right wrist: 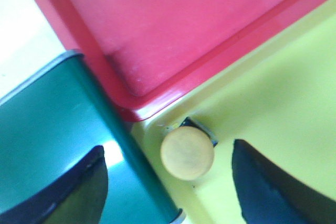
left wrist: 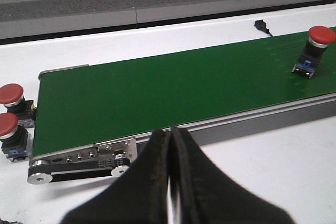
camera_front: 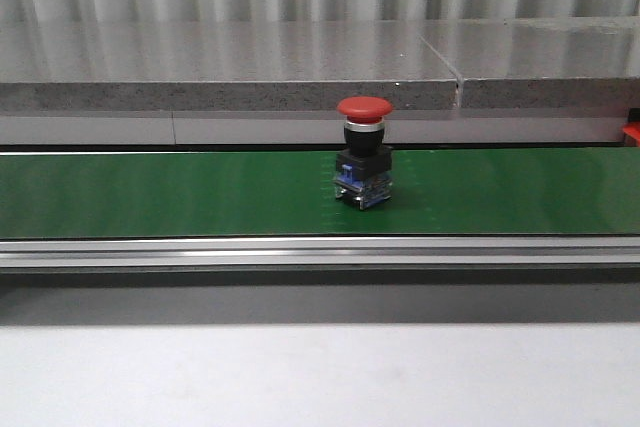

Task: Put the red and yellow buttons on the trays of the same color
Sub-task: 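Carry the yellow button into the yellow tray and open the right gripper, then grasp the red button from the belt with the right gripper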

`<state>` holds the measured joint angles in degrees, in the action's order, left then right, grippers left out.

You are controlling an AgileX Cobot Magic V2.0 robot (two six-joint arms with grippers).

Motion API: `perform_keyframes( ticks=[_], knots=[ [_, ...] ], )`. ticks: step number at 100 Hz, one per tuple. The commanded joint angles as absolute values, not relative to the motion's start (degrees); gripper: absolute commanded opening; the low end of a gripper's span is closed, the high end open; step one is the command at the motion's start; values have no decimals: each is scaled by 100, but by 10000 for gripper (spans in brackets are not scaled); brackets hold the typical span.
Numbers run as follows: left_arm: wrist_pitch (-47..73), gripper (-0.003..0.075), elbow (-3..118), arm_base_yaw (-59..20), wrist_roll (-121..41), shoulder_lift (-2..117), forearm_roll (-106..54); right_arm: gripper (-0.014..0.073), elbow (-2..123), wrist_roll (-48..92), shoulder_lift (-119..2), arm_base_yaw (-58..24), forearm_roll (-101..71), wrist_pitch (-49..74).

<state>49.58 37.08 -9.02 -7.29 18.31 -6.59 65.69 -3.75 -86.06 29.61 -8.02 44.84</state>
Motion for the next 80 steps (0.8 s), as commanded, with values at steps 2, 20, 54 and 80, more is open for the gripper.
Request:
perform_keyframes(
  ticks=[2, 20, 54, 80],
  knots=[
    [4598, -21, 3869, -948, -673, 1888, -774, 512, 6680, -320, -8144, 2782, -805, 4433],
    [4598, -21, 3869, -948, -673, 1888, -774, 594, 6680, 0, -7915, 2104, -805, 4590],
    [4598, -21, 3869, -948, -673, 1888, -774, 645, 6680, 284, -7907, 413, -805, 5030],
    [4598, -21, 3869, -948, -673, 1888, -774, 645, 6680, 1081, -7913, -490, -968, 5285]
  ],
)
